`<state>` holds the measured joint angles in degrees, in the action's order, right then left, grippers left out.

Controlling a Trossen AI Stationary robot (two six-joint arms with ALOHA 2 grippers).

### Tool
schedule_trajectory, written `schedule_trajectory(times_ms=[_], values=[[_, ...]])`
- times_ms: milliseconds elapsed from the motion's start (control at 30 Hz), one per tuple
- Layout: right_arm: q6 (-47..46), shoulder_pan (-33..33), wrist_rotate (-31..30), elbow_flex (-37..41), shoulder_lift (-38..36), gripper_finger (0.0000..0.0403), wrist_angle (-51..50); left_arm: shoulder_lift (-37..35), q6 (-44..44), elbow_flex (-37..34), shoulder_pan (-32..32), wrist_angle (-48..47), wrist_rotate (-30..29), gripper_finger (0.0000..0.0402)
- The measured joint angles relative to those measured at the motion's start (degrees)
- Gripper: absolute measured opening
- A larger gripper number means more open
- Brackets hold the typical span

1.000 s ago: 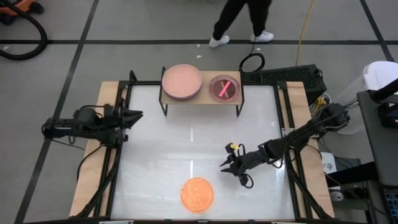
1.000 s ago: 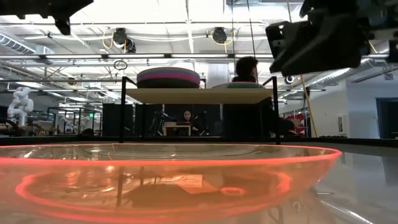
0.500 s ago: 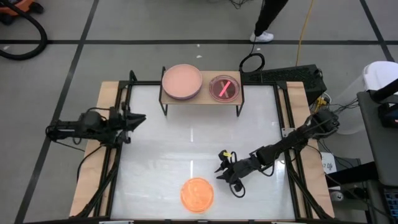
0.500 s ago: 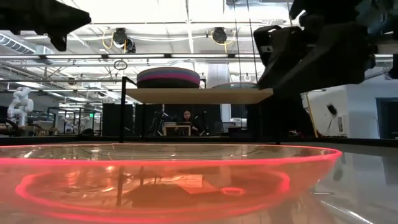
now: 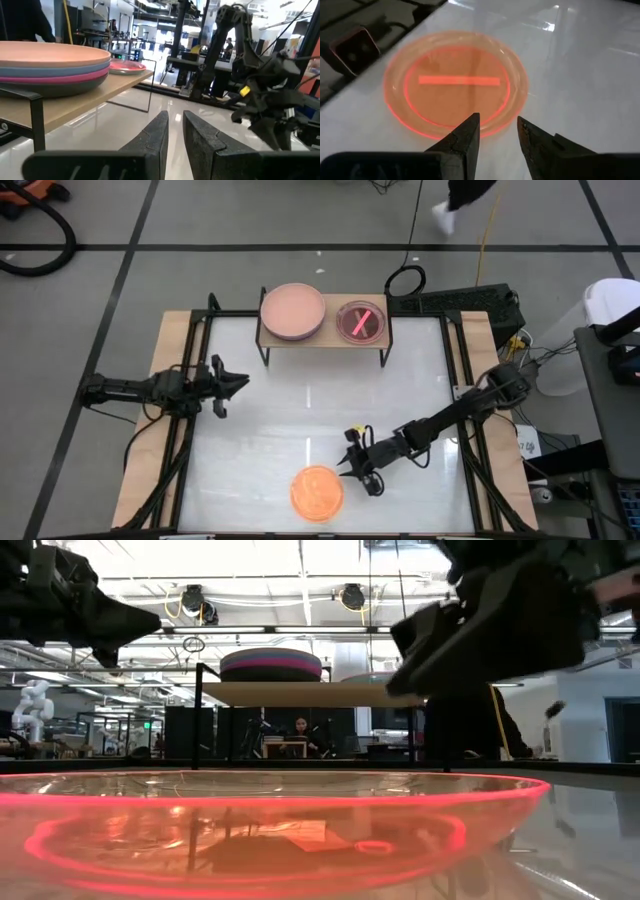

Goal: Place and stack plates onto a shelf
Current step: Stack the transparent orange plate on top of the transparent pink plate on the shelf

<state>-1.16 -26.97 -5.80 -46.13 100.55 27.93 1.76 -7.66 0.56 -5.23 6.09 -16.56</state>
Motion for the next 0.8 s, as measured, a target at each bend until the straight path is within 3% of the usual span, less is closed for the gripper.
schedule_trajectory(times_ms=[467, 800], values=[[26.02, -2.70, -0.02, 0.00, 2.58, 0.0116, -0.17, 0.05, -0.11, 0.00, 0.00, 0.10, 0.00, 0.0062], [32.04, -4.66, -0.63, 0.00, 2.58, 0.0116, 0.57, 0.05, -0.13, 0.00, 0.00, 0.04, 0.00, 0.0062]])
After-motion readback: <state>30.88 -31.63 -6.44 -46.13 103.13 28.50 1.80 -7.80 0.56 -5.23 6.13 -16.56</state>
